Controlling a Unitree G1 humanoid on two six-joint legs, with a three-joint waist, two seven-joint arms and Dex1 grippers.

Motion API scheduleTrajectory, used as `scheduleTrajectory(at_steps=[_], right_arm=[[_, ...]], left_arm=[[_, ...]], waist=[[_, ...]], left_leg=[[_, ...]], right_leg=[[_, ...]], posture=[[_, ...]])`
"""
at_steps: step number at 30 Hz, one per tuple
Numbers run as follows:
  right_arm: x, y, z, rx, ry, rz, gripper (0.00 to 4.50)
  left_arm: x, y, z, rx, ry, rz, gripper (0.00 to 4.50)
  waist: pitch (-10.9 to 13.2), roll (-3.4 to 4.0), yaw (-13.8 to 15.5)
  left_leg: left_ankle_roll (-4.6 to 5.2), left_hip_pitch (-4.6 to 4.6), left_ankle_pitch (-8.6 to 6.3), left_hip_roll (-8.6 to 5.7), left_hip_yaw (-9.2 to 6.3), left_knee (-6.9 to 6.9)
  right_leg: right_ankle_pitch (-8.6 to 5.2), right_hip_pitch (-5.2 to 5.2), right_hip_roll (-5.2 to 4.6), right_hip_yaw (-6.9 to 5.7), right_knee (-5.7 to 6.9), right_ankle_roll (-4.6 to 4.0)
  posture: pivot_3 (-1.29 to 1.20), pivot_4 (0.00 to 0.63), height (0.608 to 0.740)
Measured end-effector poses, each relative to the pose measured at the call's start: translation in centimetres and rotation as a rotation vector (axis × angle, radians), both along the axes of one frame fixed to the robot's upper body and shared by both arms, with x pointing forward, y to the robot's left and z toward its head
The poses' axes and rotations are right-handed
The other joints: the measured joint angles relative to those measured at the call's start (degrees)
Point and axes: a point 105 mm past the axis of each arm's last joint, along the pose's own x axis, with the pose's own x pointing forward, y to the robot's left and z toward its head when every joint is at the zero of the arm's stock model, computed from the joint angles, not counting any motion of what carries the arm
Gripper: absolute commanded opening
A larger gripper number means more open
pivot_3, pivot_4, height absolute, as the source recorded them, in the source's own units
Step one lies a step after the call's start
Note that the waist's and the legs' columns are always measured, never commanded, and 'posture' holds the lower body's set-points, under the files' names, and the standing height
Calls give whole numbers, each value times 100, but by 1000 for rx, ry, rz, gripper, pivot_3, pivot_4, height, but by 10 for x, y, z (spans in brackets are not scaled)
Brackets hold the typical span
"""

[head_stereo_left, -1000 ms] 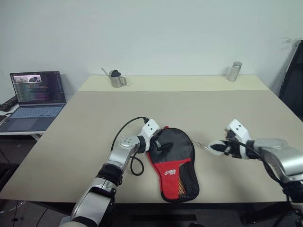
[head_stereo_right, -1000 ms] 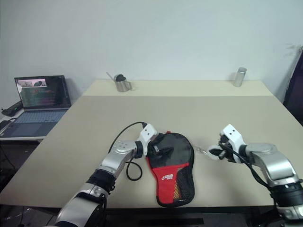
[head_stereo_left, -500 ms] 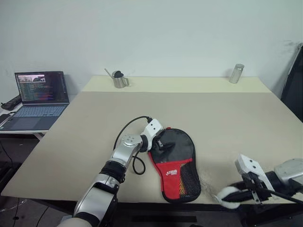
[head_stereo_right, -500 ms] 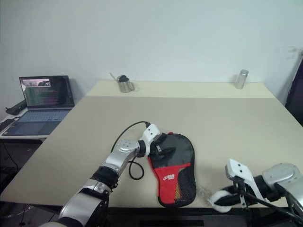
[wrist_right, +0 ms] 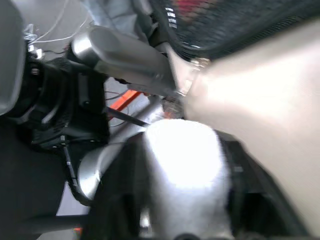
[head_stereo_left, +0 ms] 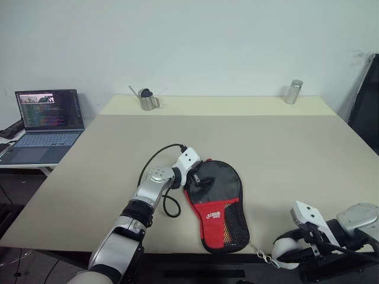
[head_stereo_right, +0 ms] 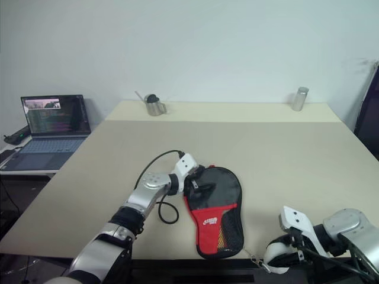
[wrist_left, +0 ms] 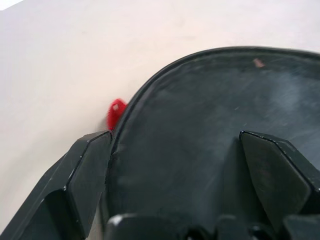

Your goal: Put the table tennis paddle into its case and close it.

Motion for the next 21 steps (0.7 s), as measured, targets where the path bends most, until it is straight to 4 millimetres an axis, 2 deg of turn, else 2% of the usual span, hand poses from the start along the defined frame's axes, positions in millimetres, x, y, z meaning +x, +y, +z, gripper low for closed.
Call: scheduleTrajectory(at_steps=[4,7,10,11,13,15,17,19,21], right_arm=[[18,-5,12,-1,-61,-31,4472],[28,-14,15,-31,-104,-54,4472],[37,-24,20,-62,-138,-60,4472],[40,-26,24,-64,-155,-66,4472],[58,-23,45,-40,-238,-80,4472],[72,-16,72,12,-331,-83,4472],[79,-9,91,39,-390,-66,4472],[80,-8,93,34,-393,-56,4472],[76,-7,88,22,-356,-32,4472]], left_arm=[[-7,13,1,-14,14,-21,4500],[-19,27,2,-23,48,-54,4500],[-36,56,12,-41,96,-79,4500],[-39,61,19,-58,99,-85,4500],[-51,72,45,-122,102,-126,4500],[-62,83,75,-142,74,-168,4500],[-70,101,97,-121,48,-163,4500],[-78,119,108,-101,44,-137,4500],[-87,134,107,-63,74,-109,4500]], waist=[[3,-2,-27],[7,-5,-33],[15,-2,-77],[16,-2,-84],[24,-3,-118],[35,-4,-131],[36,-3,-134],[36,-2,-127],[43,2,-120]], left_leg=[[-1,-2,0,0,1,-6],[-4,-9,1,-1,-1,-9],[-25,-32,6,0,0,-9],[-26,-47,7,-2,0,-8],[-29,-92,9,-1,1,7],[-29,-92,9,2,-2,2],[-29,-90,8,3,-4,-8],[-30,-91,7,2,-3,-13],[-28,-96,2,-2,-2,-13]], right_leg=[[0,-6,0,1,-1,-1],[0,-14,0,0,-1,-3],[15,-41,0,1,2,-35],[15,-55,-1,1,4,-36],[18,-97,-2,2,13,-40],[19,-98,0,0,13,-42],[15,-98,0,-3,9,-48],[12,-99,-1,-3,4,-52],[11,-101,-3,-2,-2,-53]], posture=[[0,150,740],[0,150,740],[0,150,740],[0,150,740],[0,150,740],[0,150,740],[0,150,740],[0,150,740],[0,150,740]])
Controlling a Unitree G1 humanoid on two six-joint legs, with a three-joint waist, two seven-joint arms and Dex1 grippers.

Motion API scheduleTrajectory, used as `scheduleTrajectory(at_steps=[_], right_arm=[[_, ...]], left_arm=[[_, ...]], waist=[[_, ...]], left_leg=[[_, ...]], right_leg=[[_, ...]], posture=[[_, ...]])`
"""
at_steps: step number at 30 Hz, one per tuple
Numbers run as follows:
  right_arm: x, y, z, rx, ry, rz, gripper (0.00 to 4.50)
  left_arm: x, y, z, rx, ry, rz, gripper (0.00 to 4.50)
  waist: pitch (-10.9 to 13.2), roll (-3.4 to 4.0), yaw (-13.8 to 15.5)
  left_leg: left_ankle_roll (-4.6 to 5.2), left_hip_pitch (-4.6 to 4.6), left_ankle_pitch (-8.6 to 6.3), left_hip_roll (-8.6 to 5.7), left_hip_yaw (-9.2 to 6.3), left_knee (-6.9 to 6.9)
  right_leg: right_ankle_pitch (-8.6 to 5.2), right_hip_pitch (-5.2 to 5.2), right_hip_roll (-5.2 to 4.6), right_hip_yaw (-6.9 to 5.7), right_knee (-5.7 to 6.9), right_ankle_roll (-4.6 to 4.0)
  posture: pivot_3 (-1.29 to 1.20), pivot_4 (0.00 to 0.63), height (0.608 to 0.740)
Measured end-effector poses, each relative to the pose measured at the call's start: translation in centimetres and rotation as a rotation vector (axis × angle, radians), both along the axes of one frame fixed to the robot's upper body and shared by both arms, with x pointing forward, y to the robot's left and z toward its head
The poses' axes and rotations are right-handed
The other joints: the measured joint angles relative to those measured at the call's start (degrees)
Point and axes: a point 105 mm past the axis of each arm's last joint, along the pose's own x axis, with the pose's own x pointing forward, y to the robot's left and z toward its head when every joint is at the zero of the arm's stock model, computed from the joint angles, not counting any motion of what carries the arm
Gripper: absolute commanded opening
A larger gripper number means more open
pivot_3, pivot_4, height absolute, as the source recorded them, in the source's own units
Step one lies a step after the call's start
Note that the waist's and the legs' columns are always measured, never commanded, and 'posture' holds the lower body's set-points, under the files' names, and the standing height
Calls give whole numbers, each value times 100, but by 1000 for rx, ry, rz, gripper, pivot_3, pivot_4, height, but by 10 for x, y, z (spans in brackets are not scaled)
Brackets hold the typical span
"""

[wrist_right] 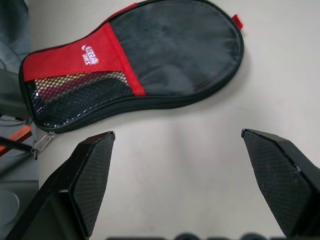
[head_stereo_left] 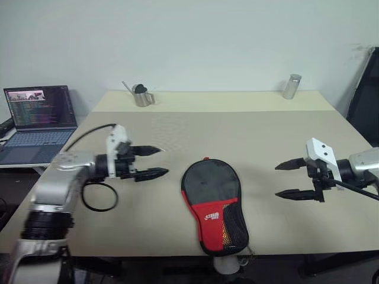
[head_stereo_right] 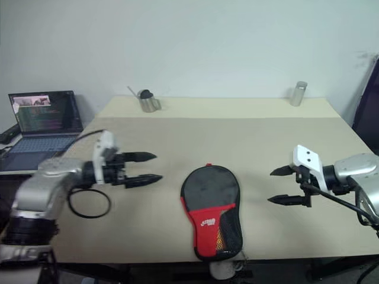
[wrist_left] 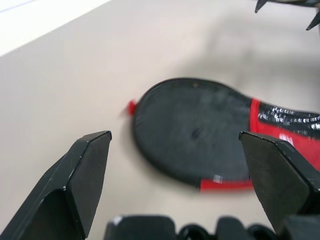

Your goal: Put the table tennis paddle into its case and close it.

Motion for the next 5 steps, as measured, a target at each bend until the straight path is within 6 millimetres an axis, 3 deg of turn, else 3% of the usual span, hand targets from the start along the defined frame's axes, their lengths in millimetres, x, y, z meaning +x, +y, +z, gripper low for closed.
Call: scheduleTrajectory(at_steps=[5], right_arm=[[-4,-2,-6,-23,36,19,4472]], left_arm=[[-21,25,-15,52,68,66,4500]], waist=[[7,4,13]], left_leg=[[4,-2,-5,1,-1,1]], right_leg=[[-2,-1,-2,-1,1,-3]], posture=[[0,150,740]])
